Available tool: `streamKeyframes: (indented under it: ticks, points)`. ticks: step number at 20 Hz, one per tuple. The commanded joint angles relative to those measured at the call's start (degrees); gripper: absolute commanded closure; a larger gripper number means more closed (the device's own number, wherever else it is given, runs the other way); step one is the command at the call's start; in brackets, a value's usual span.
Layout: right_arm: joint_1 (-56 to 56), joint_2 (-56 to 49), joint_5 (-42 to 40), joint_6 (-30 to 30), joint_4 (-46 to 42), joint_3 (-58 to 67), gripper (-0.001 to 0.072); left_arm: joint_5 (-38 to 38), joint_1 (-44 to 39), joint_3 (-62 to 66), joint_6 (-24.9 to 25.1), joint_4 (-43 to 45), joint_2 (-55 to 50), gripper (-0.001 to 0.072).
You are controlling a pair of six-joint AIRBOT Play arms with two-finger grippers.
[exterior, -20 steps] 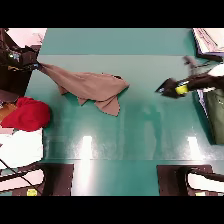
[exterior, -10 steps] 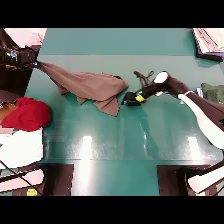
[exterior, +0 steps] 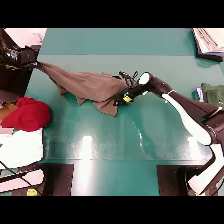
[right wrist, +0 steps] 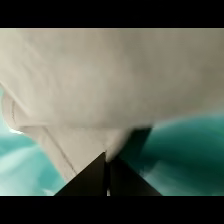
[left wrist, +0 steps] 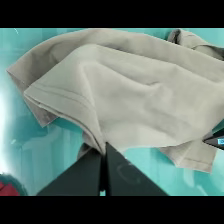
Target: Fold the shirts.
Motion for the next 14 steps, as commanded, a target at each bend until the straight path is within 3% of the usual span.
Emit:
streamKeyframes:
  ticks: [1, 4, 8, 14]
  points:
    - [-3.1, 7.3, 0.2, 0.2, -5.0, 0.6, 0.0695, 2.6, 0.0, 1.2, -0.2, -2.4, 2.5, 0.0683]
    - [-11.9, 21.2, -0.9, 1.6, -12.0, 0.6, 0.0696, 7.1, 0.0, 7.3, -0.2, -2.6, 7.4, 0.0683]
    - [-25.3, 38.4, -8.3, 1.7, -11.8, 1.5, 0.0695, 9.2, 0.0, 19.4, 0.0, -9.0, 12.5, 0.0683]
    - [-38.2, 52.0, -9.5, 1.6, -11.6, 17.3, 0.0696, 13.4, 0.0, 29.3, 0.1, -21.7, 19.2, 0.0683]
